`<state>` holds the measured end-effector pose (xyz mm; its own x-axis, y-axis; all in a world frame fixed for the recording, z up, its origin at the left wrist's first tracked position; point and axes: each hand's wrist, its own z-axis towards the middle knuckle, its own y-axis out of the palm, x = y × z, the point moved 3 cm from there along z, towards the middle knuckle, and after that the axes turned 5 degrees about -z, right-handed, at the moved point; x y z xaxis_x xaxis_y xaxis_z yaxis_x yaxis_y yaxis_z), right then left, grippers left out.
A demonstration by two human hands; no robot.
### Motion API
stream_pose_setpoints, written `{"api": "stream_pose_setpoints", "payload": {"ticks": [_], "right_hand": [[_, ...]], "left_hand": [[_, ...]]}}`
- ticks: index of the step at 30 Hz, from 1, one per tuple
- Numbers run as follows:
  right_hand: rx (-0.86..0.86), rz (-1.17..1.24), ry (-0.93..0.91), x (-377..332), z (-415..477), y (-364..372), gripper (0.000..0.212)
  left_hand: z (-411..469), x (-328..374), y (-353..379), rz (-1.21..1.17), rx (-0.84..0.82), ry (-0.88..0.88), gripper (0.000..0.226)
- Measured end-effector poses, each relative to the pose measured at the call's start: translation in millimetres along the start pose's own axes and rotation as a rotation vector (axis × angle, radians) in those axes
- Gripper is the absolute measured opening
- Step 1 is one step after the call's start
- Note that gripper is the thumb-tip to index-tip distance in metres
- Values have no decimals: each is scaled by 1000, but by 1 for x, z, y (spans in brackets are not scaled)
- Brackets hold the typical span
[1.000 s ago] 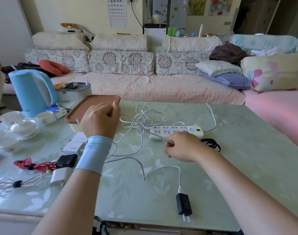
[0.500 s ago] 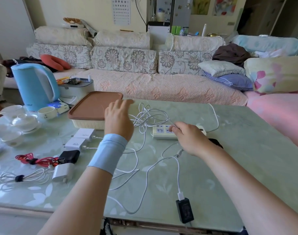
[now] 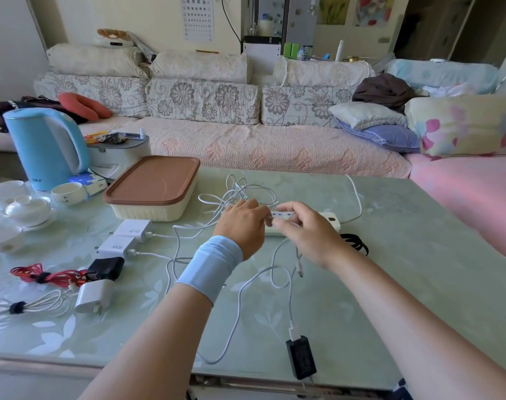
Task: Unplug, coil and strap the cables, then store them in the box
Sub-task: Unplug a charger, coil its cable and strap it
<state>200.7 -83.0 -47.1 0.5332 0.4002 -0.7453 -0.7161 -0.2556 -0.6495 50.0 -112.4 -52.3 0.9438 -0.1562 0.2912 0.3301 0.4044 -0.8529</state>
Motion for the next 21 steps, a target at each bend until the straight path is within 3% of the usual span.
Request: {"api": "stream_pose_setpoints", "payload": {"ticks": [3, 5, 7, 9, 14, 19, 21], "right_hand": [[-216, -214, -26, -6, -14, 3, 130], [-304, -500, -73, -8, -23, 8, 144], [-305, -637, -101, -3, -23, 13, 134], [-230, -656, -83, 5, -16, 11, 112], [-61, -734, -170, 14, -1, 9, 50], [30, -579, -165, 29, 19, 16, 35], [76, -494, -136, 35, 25, 13, 37]], "left_hand": [[-2, -2, -3, -33, -12, -44, 27], [-5, -1, -8, -84, -88, -102, 23], [-9, -2, -9, -155, -252, -191, 16], [-14, -2, -5, -214, -387, -236, 12], [-17, 1, 22, -82, -501, -261, 41], [-12, -7, 41, 44, -474, -299, 35], [-7, -13, 35, -50, -438, -367, 48]]}}
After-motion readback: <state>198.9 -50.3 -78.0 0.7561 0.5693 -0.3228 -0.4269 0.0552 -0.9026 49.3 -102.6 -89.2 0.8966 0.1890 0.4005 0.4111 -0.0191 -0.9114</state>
